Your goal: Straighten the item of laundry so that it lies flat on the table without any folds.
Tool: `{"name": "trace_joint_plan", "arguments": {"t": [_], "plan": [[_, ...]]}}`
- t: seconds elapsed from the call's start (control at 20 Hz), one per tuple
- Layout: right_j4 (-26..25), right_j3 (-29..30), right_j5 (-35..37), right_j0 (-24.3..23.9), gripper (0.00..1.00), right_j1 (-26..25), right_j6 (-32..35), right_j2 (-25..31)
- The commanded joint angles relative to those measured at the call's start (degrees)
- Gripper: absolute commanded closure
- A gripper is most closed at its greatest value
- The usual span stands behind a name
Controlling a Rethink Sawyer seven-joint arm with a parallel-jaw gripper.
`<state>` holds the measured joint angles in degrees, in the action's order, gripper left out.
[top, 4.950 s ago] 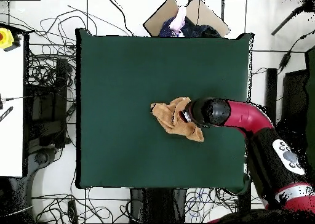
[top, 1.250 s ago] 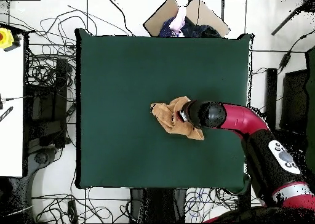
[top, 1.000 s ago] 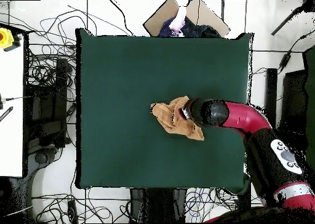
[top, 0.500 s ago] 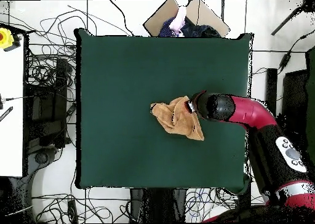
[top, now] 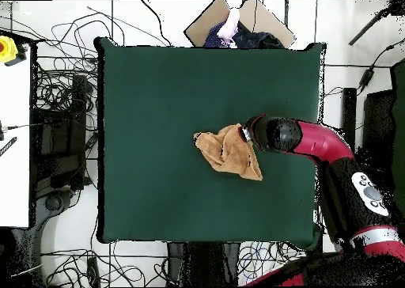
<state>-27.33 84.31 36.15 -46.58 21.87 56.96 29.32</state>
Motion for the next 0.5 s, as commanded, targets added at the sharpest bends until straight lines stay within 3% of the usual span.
{"name": "trace_joint_plan", "arguments": {"t": [0.05,0.5], "plan": [[-0.6,-1.9,7.9,0.7,0.0,-4.8,-8.1,3.8],[-0.5,0.8,7.8,-0.1,0.0,-3.5,-8.3,5.7]]}}
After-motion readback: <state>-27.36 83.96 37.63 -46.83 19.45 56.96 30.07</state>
